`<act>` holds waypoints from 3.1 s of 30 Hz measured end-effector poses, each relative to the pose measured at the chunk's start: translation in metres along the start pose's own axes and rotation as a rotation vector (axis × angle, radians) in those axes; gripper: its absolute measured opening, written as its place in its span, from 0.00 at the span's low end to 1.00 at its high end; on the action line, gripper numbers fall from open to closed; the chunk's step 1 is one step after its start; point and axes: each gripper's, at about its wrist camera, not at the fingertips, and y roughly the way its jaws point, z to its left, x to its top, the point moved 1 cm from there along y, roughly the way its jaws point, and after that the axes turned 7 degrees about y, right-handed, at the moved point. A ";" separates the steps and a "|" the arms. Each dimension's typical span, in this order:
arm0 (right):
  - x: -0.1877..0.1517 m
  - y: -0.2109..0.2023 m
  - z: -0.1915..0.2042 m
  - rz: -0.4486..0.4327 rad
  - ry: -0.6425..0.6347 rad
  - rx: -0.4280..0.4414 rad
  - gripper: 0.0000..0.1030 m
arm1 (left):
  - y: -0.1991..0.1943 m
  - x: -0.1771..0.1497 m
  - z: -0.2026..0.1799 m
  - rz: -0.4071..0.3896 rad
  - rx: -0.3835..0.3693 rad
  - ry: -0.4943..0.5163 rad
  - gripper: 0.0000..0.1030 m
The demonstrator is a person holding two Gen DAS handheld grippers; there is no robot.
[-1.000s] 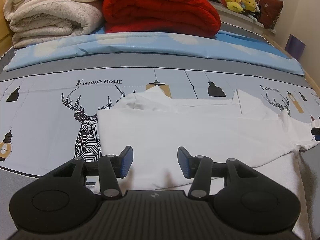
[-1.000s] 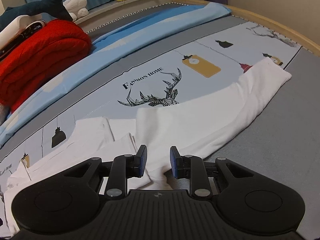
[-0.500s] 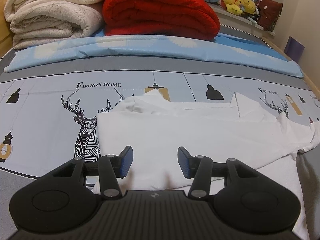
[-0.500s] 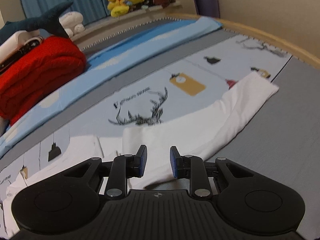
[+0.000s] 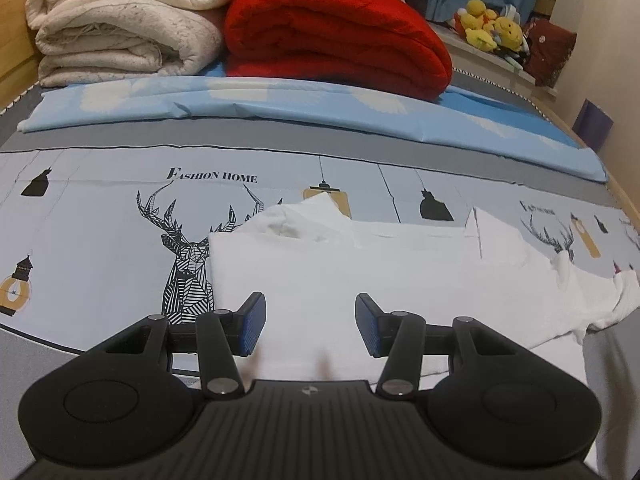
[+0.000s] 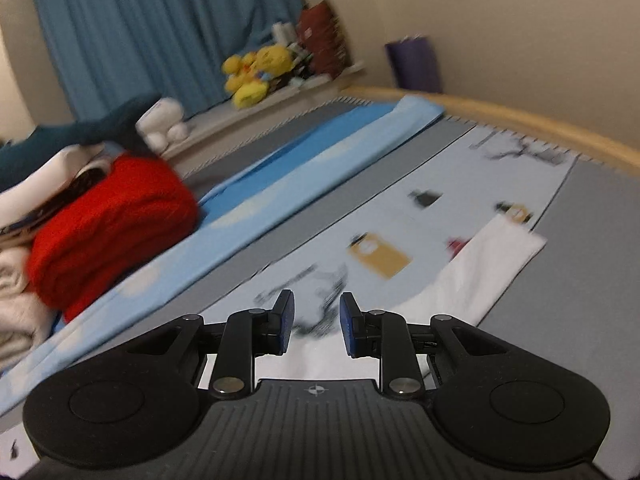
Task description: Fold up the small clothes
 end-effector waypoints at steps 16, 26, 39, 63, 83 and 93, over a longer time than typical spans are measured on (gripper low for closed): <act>0.000 0.150 -0.182 0.154 0.334 -0.239 0.25 | 0.013 -0.005 -0.009 0.028 0.008 0.036 0.53; -0.004 0.201 -0.224 0.105 0.457 -0.238 0.26 | 0.021 -0.007 -0.005 0.045 0.023 0.039 0.54; 0.015 0.165 -0.163 -0.125 0.247 -0.245 0.04 | 0.012 -0.003 0.007 0.022 0.015 0.015 0.54; -0.236 -0.005 0.178 0.444 -0.375 0.412 0.10 | -0.021 0.003 0.082 -0.014 0.012 -0.238 0.53; -0.186 0.109 0.080 0.539 0.139 0.038 0.19 | 0.089 -0.034 0.094 0.245 -0.170 -0.622 0.27; -0.176 0.117 0.068 0.506 0.241 -0.019 0.19 | 0.085 -0.020 0.080 0.199 -0.093 -0.514 0.07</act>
